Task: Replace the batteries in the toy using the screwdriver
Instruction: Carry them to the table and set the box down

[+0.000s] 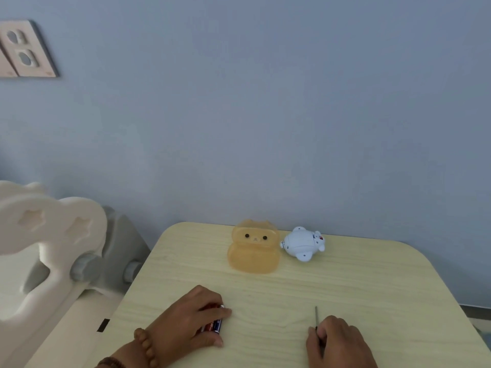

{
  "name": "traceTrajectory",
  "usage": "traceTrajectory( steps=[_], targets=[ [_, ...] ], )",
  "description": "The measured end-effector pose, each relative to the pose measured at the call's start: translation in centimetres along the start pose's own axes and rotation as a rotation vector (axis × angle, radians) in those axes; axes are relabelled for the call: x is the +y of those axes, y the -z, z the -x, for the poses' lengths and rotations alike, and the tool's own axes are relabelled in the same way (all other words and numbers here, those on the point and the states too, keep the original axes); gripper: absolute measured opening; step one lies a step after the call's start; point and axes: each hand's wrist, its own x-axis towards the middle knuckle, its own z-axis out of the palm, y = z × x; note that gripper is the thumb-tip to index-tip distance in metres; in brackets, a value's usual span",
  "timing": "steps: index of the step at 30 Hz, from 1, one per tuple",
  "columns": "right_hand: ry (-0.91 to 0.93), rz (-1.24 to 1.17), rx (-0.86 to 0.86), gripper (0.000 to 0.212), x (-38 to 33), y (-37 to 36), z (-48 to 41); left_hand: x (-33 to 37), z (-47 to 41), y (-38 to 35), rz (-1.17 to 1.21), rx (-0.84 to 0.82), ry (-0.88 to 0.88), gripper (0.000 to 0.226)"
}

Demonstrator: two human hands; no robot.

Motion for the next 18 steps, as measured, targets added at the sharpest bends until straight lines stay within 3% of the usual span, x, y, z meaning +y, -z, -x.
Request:
traceTrajectory(
  steps=[18],
  targets=[
    [0.039,-0.027,0.024,0.032,0.38,0.24,0.52,0.11,-0.32,0.21,0.018,-0.016,0.012,0.052]
  ],
)
